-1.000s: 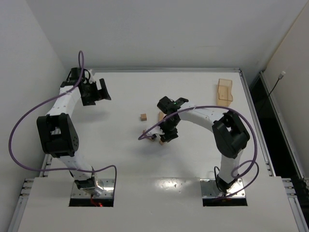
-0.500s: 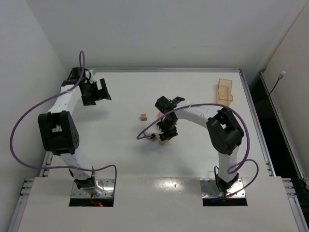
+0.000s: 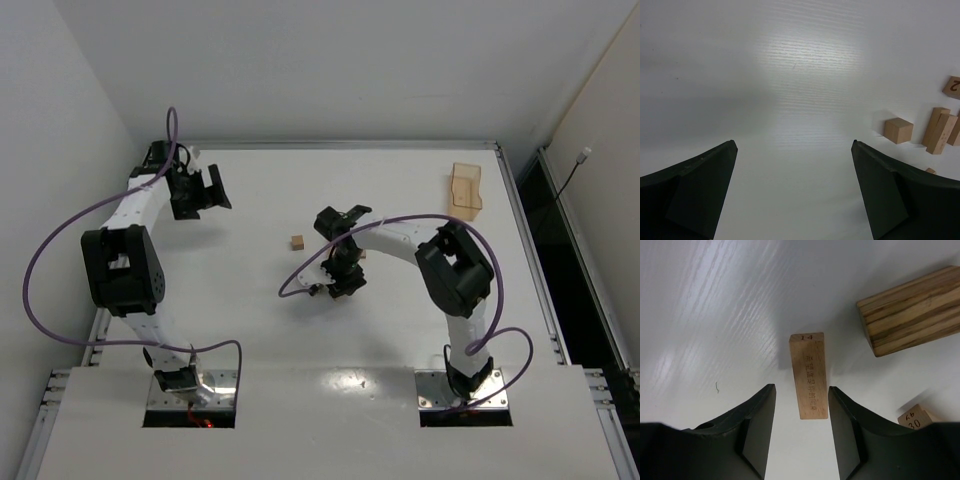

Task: Build the wood block tower

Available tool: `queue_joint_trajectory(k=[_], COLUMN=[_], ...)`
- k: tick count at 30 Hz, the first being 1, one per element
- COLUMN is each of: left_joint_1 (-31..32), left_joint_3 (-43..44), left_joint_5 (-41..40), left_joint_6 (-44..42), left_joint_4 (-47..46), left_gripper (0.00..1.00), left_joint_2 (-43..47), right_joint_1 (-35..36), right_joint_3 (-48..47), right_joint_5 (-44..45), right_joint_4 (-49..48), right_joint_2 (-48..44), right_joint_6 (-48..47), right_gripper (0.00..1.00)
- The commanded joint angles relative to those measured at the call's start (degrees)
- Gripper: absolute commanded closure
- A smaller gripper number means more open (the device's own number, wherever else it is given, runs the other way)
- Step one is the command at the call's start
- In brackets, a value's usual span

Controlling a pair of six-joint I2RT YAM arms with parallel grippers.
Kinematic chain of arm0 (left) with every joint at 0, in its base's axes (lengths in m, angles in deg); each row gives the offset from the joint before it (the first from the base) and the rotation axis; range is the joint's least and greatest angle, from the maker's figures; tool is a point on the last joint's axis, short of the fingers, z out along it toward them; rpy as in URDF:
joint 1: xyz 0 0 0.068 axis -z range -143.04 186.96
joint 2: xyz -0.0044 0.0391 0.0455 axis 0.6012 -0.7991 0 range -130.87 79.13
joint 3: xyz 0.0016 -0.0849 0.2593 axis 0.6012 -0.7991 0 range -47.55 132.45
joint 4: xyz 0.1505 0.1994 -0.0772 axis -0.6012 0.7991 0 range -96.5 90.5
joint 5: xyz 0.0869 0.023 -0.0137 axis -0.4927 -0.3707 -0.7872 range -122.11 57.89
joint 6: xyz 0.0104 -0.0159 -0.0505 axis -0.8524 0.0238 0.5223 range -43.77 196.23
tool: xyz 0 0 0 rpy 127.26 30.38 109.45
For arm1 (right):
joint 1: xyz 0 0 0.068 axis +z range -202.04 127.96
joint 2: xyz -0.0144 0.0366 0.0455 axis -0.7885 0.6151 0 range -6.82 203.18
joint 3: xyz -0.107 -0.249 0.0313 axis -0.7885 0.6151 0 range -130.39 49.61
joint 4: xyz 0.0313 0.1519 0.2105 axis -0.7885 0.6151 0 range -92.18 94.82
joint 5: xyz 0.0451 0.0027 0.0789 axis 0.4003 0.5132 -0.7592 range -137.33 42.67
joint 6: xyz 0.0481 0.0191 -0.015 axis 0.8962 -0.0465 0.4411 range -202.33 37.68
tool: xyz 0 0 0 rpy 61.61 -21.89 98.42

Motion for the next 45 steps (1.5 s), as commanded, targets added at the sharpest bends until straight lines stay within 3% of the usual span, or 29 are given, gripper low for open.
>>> queue_joint_trajectory(k=[1, 21, 23, 25, 26, 27, 28, 32, 36, 40, 45], left_joint_1=[-0.8, -0.8, -0.8, -0.8, -0.8, -0.8, -0.8, -0.8, -0.8, -0.8, 3.6], left_joint_3=[2.1, 3.2, 3.2, 3.2, 3.2, 3.2, 3.2, 3.2, 2.0, -0.7, -2.0], left_joint_5=[0.6, 0.1, 0.1, 0.1, 0.1, 0.1, 0.1, 0.1, 0.0, -3.3, -19.3], left_joint_6=[-0.3, -0.3, -0.3, 0.3, 0.3, 0.3, 0.3, 0.3, 0.3, 0.9, 4.4], left_joint_4=[0.0, 0.0, 0.0, 0.0, 0.0, 0.0, 0.0, 0.0, 0.0, -0.7, -1.0], left_gripper=[0.02, 0.0, 0.0, 0.0, 0.0, 0.0, 0.0, 0.0, 0.0, 0.0, 0.0], left_joint_2=[-0.2, -2.3, -2.3, -2.8, -2.8, -2.8, -2.8, -2.2, 0.5, 4.2, 9.1], right_joint_1=[1.4, 3.0, 3.0, 3.0, 3.0, 3.0, 3.0, 1.8, 0.3, -1.0, -4.1], right_joint_3=[-1.7, -0.6, -0.6, -0.6, -0.6, -0.6, -0.6, -1.9, -5.2, -5.7, -0.6], right_joint_5=[0.8, 8.3, 8.3, 8.8, 8.8, 8.8, 8.8, 5.8, -2.7, -6.6, -2.9], right_joint_4=[-0.6, -2.5, -2.5, -2.5, -2.5, -2.5, -2.5, -1.2, 1.2, 0.0, -4.9], right_joint_2=[-0.2, 3.2, 3.8, 4.5, 4.5, 4.5, 4.5, 1.5, -7.5, -18.1, -25.8], right_joint_6=[-0.8, 1.5, 1.5, 2.1, 2.8, 3.9, 4.5, 8.1, 17.2, 41.4, 63.5], right_gripper=[0.57, 0.57, 0.63, 0.79, 0.92, 0.96, 1.0, 1.0, 1.0, 1.0, 1.0])
